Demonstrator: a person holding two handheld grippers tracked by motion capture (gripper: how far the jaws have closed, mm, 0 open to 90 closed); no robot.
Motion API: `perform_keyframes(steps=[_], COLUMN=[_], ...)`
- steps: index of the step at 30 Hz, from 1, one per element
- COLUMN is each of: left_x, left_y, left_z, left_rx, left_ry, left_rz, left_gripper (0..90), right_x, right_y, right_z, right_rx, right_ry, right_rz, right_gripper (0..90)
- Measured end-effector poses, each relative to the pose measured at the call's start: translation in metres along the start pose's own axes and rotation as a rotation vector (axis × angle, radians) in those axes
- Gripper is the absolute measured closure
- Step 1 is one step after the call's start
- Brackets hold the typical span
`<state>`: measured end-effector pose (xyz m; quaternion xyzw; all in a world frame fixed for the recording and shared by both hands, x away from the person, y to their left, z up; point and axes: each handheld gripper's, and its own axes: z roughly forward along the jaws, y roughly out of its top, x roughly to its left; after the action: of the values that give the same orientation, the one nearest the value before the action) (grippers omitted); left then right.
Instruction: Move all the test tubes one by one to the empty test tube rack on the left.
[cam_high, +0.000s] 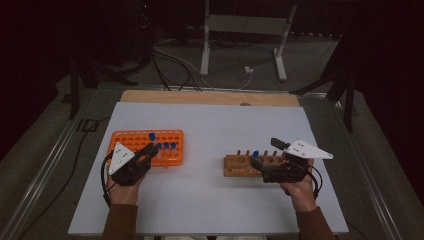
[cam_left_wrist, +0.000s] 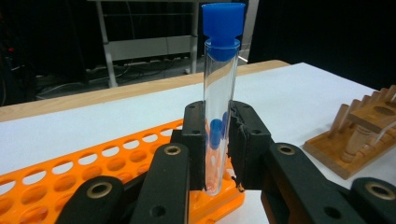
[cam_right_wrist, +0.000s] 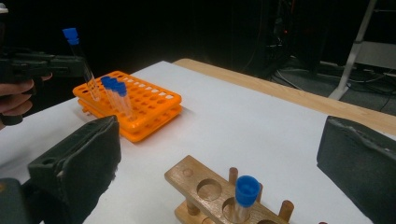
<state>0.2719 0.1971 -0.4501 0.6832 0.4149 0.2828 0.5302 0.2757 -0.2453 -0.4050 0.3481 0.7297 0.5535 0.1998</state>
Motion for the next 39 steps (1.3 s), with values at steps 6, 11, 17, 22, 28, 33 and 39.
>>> perform_keyframes(steps=[6,11,17,22,28,33,39], left_x=[0.001,0.003,0.008,0.013,0.016,0.019,0.021], left_y=[-0.004,-0.006,-0.011,-0.017,-0.021,-0.026,-0.031], left_z=[0.003,0.005,0.008,0.014,0.020,0.023,0.025], left_rx=[0.013,0.027,0.034,0.043,0.055,0.072,0.088], left_ry=[0.022,0.057,0.081,0.094,0.101,0.100,0.095], left_rz=[0.013,0.018,0.010,0.008,0.004,-0.008,-0.023], left_gripper=[78.5,78.5,78.5,78.5,78.4,78.5,78.4], right_x=[0.000,0.000,0.000,0.001,0.000,0.001,0.001], right_y=[0.000,0.000,0.000,0.000,0.000,0.000,-0.001], right_z=[0.000,0.000,0.001,0.001,0.001,0.001,0.001], right_rx=[0.000,0.000,0.001,0.001,-0.001,0.002,0.003], right_ry=[0.002,0.003,0.007,0.010,0.009,0.012,0.015], right_rz=[0.000,0.002,0.000,-0.001,0.001,-0.002,-0.002], right_gripper=[0.1,0.1,0.1,0.1,0.0,0.1,0.1])
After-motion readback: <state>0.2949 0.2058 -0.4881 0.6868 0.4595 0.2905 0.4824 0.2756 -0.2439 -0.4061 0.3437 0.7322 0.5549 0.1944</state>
